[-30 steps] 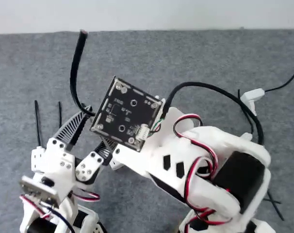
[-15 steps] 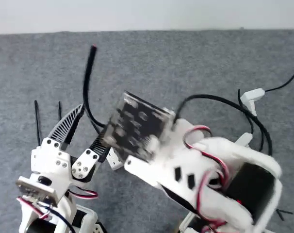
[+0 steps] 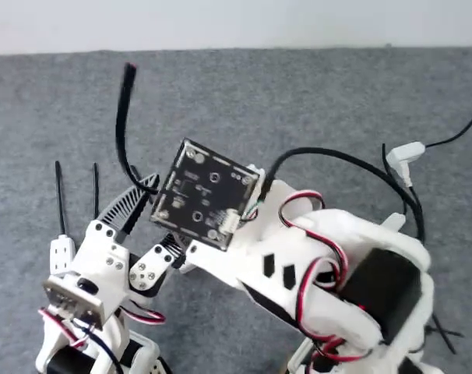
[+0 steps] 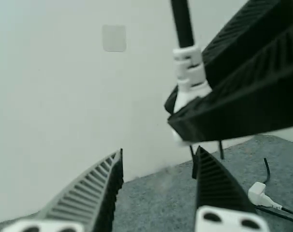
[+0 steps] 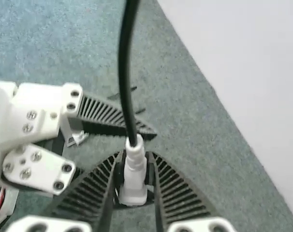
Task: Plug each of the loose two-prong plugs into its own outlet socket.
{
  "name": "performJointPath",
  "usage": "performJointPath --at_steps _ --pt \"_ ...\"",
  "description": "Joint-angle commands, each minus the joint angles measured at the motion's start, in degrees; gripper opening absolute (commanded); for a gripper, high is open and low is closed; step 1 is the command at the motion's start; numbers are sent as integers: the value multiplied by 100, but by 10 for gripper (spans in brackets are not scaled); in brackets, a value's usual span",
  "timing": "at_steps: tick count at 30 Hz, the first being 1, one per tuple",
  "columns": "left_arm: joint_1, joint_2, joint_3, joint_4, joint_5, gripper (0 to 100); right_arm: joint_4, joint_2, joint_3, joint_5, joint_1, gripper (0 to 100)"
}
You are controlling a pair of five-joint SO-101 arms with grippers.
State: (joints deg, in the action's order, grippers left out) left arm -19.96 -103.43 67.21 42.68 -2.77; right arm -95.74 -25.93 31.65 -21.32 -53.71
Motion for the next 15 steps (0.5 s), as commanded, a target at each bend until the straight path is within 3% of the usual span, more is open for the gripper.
performJointPath --at_steps 1,15 --pt "-26 -114 -57 35 44 228 198 57 35 -97 75 9" --pt "-237 -123 -462 527 35 228 233 110 9 -105 189 9"
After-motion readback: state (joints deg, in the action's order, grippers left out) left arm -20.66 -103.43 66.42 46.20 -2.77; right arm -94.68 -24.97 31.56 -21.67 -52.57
